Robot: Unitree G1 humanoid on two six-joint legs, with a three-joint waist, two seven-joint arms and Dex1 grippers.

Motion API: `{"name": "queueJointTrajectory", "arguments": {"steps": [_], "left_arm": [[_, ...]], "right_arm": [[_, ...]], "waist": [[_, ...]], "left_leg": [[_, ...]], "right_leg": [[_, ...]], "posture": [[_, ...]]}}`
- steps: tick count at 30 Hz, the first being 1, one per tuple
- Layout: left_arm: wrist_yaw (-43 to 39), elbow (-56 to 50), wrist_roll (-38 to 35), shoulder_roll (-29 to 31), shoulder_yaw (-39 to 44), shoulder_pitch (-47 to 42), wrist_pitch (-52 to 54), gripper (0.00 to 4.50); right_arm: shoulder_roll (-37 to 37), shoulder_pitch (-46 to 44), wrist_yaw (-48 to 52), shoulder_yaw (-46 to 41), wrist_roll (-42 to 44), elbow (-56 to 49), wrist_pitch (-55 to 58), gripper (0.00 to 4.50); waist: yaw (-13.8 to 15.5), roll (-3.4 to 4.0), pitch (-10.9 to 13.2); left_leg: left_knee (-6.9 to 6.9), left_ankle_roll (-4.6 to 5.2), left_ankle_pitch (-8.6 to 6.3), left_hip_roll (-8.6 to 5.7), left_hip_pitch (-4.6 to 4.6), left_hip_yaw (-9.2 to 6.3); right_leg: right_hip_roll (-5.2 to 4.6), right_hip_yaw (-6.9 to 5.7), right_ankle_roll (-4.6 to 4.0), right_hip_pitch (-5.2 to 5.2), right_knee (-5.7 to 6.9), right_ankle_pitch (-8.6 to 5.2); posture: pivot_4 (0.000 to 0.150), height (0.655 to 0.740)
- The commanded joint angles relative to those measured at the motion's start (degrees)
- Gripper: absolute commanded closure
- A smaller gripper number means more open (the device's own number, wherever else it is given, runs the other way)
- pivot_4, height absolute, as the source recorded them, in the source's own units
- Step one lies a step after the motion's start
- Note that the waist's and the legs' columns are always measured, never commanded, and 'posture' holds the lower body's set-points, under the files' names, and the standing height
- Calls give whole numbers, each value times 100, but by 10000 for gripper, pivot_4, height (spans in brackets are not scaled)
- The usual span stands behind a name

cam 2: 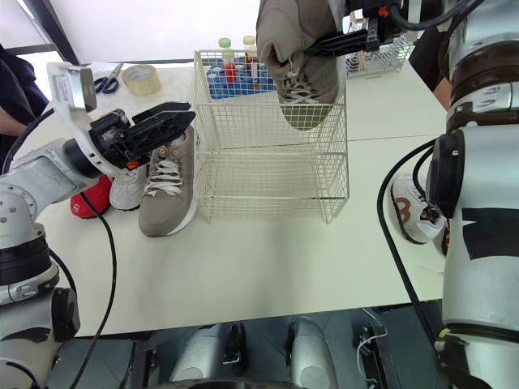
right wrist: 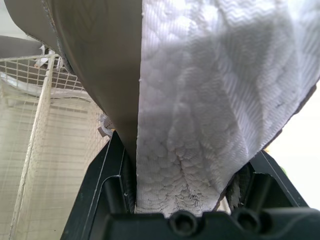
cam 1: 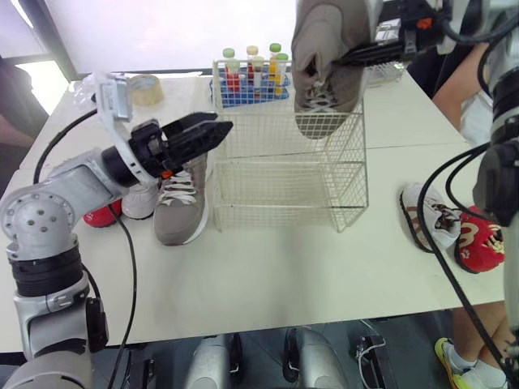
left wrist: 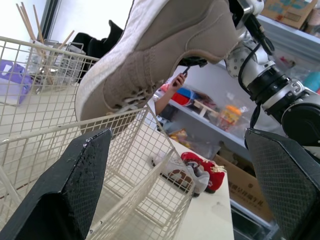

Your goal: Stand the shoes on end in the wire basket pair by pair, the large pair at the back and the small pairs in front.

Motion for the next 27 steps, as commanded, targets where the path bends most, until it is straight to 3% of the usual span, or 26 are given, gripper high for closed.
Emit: {"name": "queueJointTrajectory", "arguments": {"steps": [1, 14, 19, 20, 27], "left_arm": [[61, -170, -179, -28, 86, -49, -144, 1407], [145, -128, -179, -97, -44, -209, -190, 1407], [153, -114, -160, -131, -84, -252, -207, 0], [155, -112, -158, -146, -96, -264, -209, 0], [131, -89, -152, -215, -152, -288, -220, 0]], "right_arm": [[31, 136, 182, -67, -91, -67, -79, 26744], [95, 441, -162, 18, -491, -4, -174, 26744], [30, 331, -309, 29, -637, -34, -79, 2397], [10, 315, -357, 33, -677, -65, -132, 543], [-291, 125, -389, 63, -881, -321, -367, 543]], "waist": [[-1, 0, 0], [-20, 0, 0], [-18, 0, 0], [-20, 0, 0], [-13, 0, 0]], "left_leg": [[0, 0, 0, 0, 0, 0], [0, -1, 1, 1, 4, 0], [1, -2, 1, 0, 4, 0], [1, -2, 1, 0, 4, 0], [0, -2, 1, 0, 4, 0]], "right_leg": [[0, 0, 0, 0, 0, 0], [2, 0, 0, 3, 2, 0], [2, 1, 0, 3, 2, 0], [2, 1, 0, 3, 2, 0], [2, 1, 0, 3, 1, 0]], "posture": [[1500, 7400], [1500, 7400], [1500, 7400], [1500, 7400], [1500, 7400]]}}
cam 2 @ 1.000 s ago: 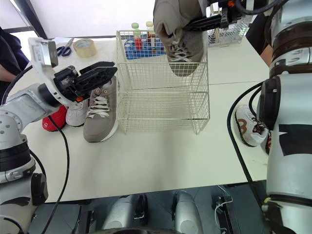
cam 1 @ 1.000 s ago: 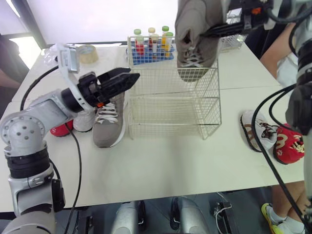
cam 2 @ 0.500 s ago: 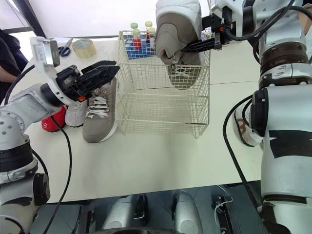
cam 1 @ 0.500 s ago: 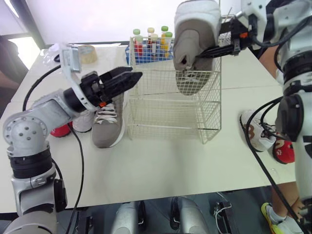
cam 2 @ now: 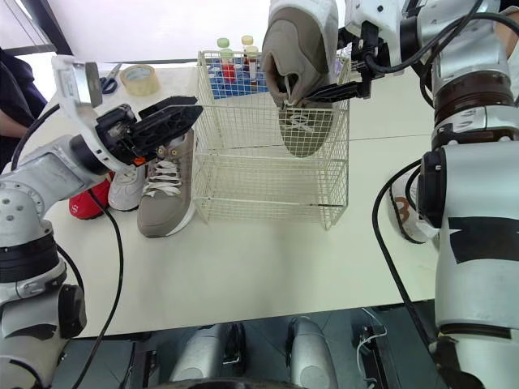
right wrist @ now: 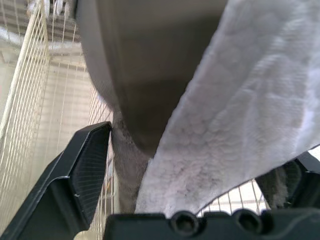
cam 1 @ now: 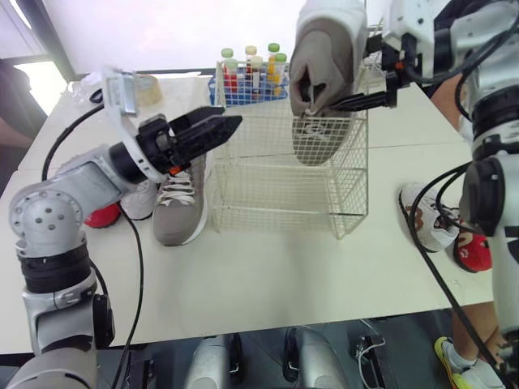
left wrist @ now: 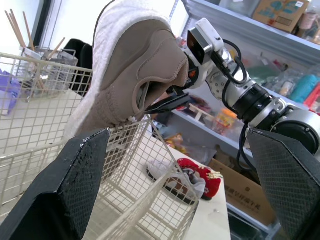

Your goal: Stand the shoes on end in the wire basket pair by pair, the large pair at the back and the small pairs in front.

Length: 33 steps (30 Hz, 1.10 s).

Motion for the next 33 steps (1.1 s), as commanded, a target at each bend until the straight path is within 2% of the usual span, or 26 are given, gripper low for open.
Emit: {"name": "queueJointTrajectory", "arguments": {"steps": [1, 7, 11, 13, 16, 20, 24, 26, 29, 33], "left_arm": [[-19, -82, -85, 1, 34, -128, -123, 0], [-95, -2, -28, -33, -15, -151, -155, 0], [-193, 82, 98, 30, -44, -176, -181, 0], [-236, 144, 221, 162, 8, -174, -196, 0], [-308, 229, 455, 426, 86, -166, -229, 0], [-489, 717, 1454, 1413, 130, -243, -531, 0], [-817, 1657, 2398, 2022, -196, -575, -900, 0], [-960, 2386, 2966, 2082, -505, -923, -1148, 0], [-1238, 3500, 3782, 2000, -1061, -1477, -1460, 0], [-1551, 5131, 4653, 1545, -1624, -2385, -1800, 0]], "right_arm": [[-327, -343, -97, -39, -57, -353, -201, 543], [-788, -505, -741, -127, -117, -665, -443, 543], [-971, -266, -449, -419, 306, -1177, -72, 543], [-1000, 70, -129, -708, 844, -1966, 743, 543], [-1069, 810, 42, -1111, 1742, -3693, 2456, 543], [-916, 2163, -920, -2121, 3998, -6920, 6091, 543], [-497, 3532, -2020, -2457, 5131, -8862, 7403, 543], [-153, 4006, -2606, -2437, 5496, -9470, 7703, 543], [-37, 4549, -2937, -2099, 5502, -10098, 7534, 543], [-222, 4952, -2869, -1407, 4919, -10401, 6645, 543]], "waist": [[-2, 0, 0], [-16, 5, 3], [-19, 5, 3], [-13, 5, 3], [4, 5, 3], [16, 7, 4], [22, 0, -2], [55, -1, -2], [153, -1, -2], [186, -12, -5]], "left_leg": [[0, 0, 0, 0, 0, 0], [-1, 0, 0, 0, 0, 0], [0, -2, 1, 1, 2, 2], [0, -2, 1, 1, 3, 2], [0, -2, 1, 4, 2, -1], [0, -2, 1, 5, -1, -6], [1, -3, 2, 7, 1, -13], [2, 2, -2, 2, 2, -9], [7, 3, -1, -2, 0, -6], [7, 8, -2, -4, -6, -4]], "right_leg": [[0, 0, 0, 0, 0, 0], [0, 1, 0, -1, 0, 0], [0, 2, 0, -1, 2, 0], [1, 2, 0, -1, 3, 0], [2, 0, 0, 0, 3, 0], [0, -4, 0, -5, 7, 0], [1, -15, -1, 1, 7, 0], [-3, -14, -7, 4, 5, 5], [-4, -12, -10, 1, 6, 7], [0, -15, -8, -1, 4, 6]], "posture": [[1500, 7400], [1500, 7400], [1500, 7400], [1500, 7400], [1500, 7400], [1500, 7400], [1500, 7400], [1500, 7400], [1500, 7400], [1500, 7400]]}}
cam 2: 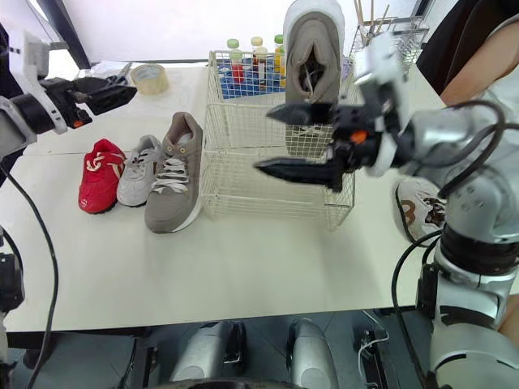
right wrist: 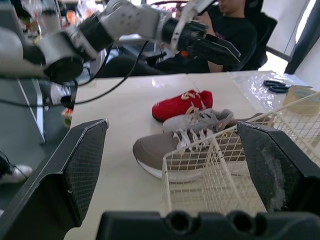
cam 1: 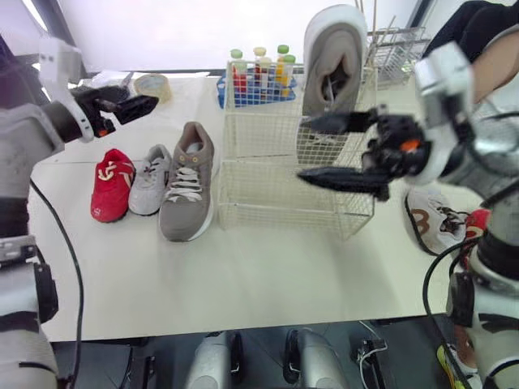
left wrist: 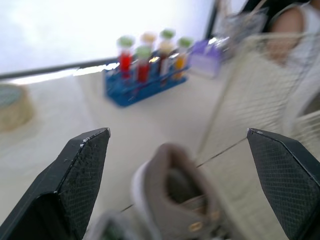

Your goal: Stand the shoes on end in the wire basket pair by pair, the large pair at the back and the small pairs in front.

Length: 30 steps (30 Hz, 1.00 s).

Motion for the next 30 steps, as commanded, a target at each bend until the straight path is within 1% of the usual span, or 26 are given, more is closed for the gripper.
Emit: {"name": "queueJointTrajectory", "arguments": {"steps": [1, 5, 7, 10, 14, 19, 25, 27, 28, 30], "left_arm": [[-269, 1269, 829, -323, -430, -820, -450, 0], [-392, 2807, 1525, -800, -636, -1592, -982, 0], [-446, 3354, 1789, -1005, -653, -1851, -1172, 0], [-552, 3879, 2219, -1230, -757, -2044, -1462, 0], [-578, 4233, 2704, -1430, -878, -2121, -1723, 0], [-327, 4436, 3122, -1543, -830, -2084, -2014, 0], [27, 4517, 3215, -1733, -600, -1919, -2184, 0], [154, 4528, 3231, -1789, -533, -1872, -2218, 5261], [203, 4532, 3213, -1809, -484, -1860, -2221, 8691], [272, 4536, 3199, -1838, -395, -1853, -2231, 17974]], "right_arm": [[-274, 199, 59, 479, -566, -275, -841, 543], [-289, 281, -15, 706, -703, -237, -1239, 543], [-252, 290, -104, 731, -687, -247, -1315, 543], [-276, 338, -249, 769, -757, -260, -1431, 543], [-369, 474, -336, 757, -757, -358, -1463, 543], [-384, 655, -551, 687, -642, -547, -1396, 543], [-200, 890, -1061, 533, -409, -729, -1302, 543], [-175, 953, -1193, 500, -379, -765, -1295, 0], [-171, 971, -1240, 494, -361, -776, -1298, 0], [-182, 981, -1300, 503, -330, -773, -1317, 0]], "waist": [[0, -14, -1], [-45, -27, 3], [-59, -28, 3], [-76, -28, 3], [-70, -30, 4], [-61, -32, 5], [-58, -32, 4], [-52, -32, 4], [-49, -32, 4], [-60, -32, 4]], "left_leg": [[1, 1, 0, 0, -1, 0], [3, 7, -3, -5, -4, 11], [3, 7, -2, -3, -4, 14], [-2, 7, -2, -1, -4, 15], [-1, 7, -2, 5, -4, 14], [0, 8, -3, 7, -4, 11], [2, 8, -3, 8, -3, 9], [2, 8, -3, 8, -4, 9], [2, 9, -3, 8, -4, 9], [3, 9, -3, 8, -4, 10]], "right_leg": [[1, -1, 1, 0, 0, 0], [2, 2, 3, -2, -3, 0], [6, 2, 6, -5, -1, -2], [7, 2, 12, -7, -1, -6], [6, 3, 12, -8, -2, -6], [3, 4, 11, -8, -2, -6], [2, 4, 11, -8, 2, -5], [2, 4, 11, -8, 3, -5], [2, 4, 11, -8, 3, -5], [2, 4, 11, -7, 3, -5]], "posture": [[1500, 7400], [1500, 7400], [1500, 7400], [1500, 7400], [1500, 7400], [1500, 7400], [1500, 7400], [1500, 7400], [1500, 7400], [1500, 7400]]}}
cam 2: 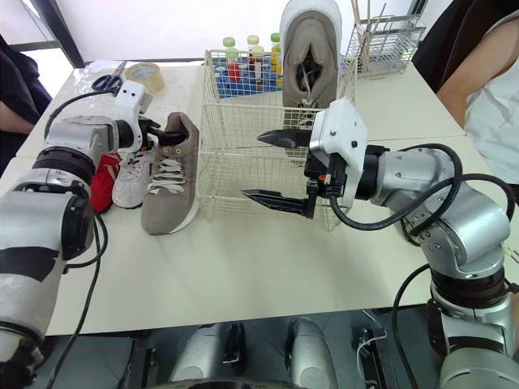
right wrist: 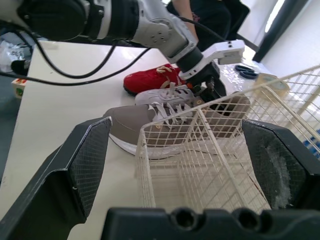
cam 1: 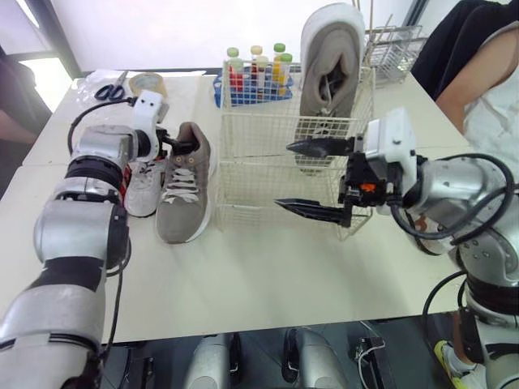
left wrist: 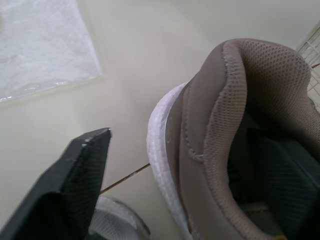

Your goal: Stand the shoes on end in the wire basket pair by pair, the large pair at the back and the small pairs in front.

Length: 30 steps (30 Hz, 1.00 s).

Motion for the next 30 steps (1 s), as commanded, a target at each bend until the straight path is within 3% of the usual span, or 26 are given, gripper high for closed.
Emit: {"name": "queueJointTrajectory", "arguments": {"steps": [1, 5, 6, 14, 19, 24, 30], "left_arm": [[162, 20, 46, 24, 183, 35, -90, 23175], [346, -22, -101, 3, 467, -64, -126, 42834], [425, -49, -156, 15, 569, -113, -155, 44328], [1320, -729, -791, 106, 1601, -544, -899, 44328], [1987, -2420, -1170, 26, 2055, -453, -1680, 44328], [2644, -3711, -1101, -39, 2162, -286, -2459, 44328], [2854, -3935, -1108, -511, 1988, -933, -3993, 44328]], "right_arm": [[6, -28, -141, -181, 130, -178, -79, 0], [-55, -75, -151, -135, 92, -73, -150, 0], [-64, -83, -148, -125, 81, -53, -165, 0], [-131, -40, -132, -199, 97, -16, -207, 0], [-270, 96, -116, -483, 352, -9, -96, 0], [-398, 151, -141, -647, 473, 6, -42, 0], [-450, 57, -168, -603, 463, 55, -30, 0]], "waist": [[-13, 0, 0], [-8, 0, 0], [-7, 0, 0], [23, -21, 12], [20, -38, 22], [23, -38, 22], [61, -42, 21]], "left_leg": [[0, 0, 0, 0, 0, 0], [0, 0, 0, 1, 1, -1], [0, 0, 0, 1, 1, -2], [1, 1, 0, -1, -4, -5], [0, 1, -1, 1, -8, -7], [-1, 4, -2, -2, -9, -5], [6, 3, -1, -1, -4, -8]], "right_leg": [[0, 0, 0, 0, 1, 0], [0, -1, 0, 0, 3, 0], [0, -1, 0, 0, 3, 0], [-1, -2, 0, 0, 1, 0], [-1, -4, 0, 0, 2, 1], [-2, -3, 5, 4, -2, 4], [-2, -5, 4, 8, -4, 4]], "posture": [[1500, 7400], [1500, 7400], [1500, 7400], [1500, 7400], [1500, 7400], [1500, 7400], [1500, 7400]]}}
